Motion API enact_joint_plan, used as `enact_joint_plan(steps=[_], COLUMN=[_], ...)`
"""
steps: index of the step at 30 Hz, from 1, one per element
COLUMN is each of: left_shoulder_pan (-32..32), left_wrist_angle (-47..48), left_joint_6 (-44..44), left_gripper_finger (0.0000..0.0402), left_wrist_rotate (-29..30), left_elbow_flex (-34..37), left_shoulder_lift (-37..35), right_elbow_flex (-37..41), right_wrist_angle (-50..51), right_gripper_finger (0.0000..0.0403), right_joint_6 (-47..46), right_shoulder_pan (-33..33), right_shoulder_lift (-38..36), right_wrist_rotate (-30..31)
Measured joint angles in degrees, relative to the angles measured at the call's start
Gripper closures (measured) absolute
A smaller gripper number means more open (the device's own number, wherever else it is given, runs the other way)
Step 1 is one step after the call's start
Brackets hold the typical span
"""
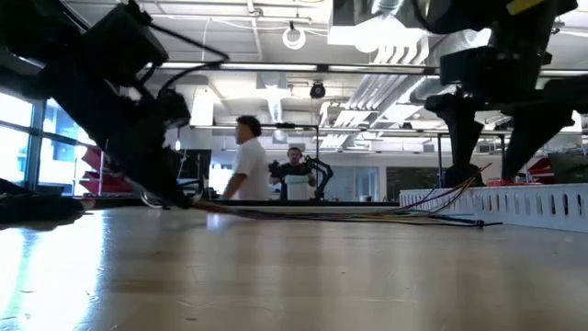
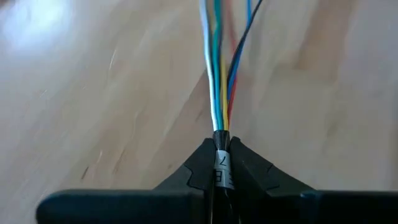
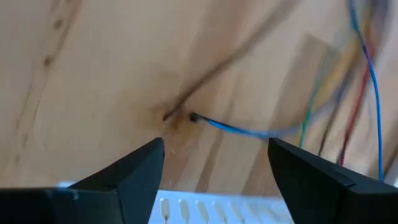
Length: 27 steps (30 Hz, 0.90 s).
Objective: Ziptie cables
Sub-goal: Wrap the cables using a zip tie
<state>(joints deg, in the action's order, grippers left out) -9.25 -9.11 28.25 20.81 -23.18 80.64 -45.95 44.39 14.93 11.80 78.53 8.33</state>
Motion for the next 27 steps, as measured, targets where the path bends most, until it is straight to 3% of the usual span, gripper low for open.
enact_joint_plan(steps=[7, 11, 18, 27], left_shoulder_pan=[-1.5, -1.9, -1.6, -1.6], left_wrist_angle=[-1.1, -0.1, 5.6, 6.9], left_joint_6=[-4.0, -5.5, -4.4, -3.5], left_gripper_finger=[0.0376, 0.0376, 0.0371, 0.0278], left_wrist_rotate=[0.5, 1.5, 5.2, 3.3], left_elbow_flex=[-2.6, -2.8, -2.8, -2.8], left_shoulder_lift=[-4.6, -5.0, -4.5, -4.5], right_elbow_flex=[0.0, -0.1, -0.4, -0.2], right_wrist_angle=[-2.6, -3.2, -4.9, -8.5], right_gripper_finger=[0.0186, 0.0212, 0.0257, 0.0351], right_joint_6=[21.4, 26.8, 31.6, 33.6], right_shoulder_pan=[1.8, 1.8, 1.8, -0.2], right_shoulder_lift=[9.5, 13.9, 16.1, 16.5], right_wrist_rotate=[0.9, 5.7, 7.8, 6.4])
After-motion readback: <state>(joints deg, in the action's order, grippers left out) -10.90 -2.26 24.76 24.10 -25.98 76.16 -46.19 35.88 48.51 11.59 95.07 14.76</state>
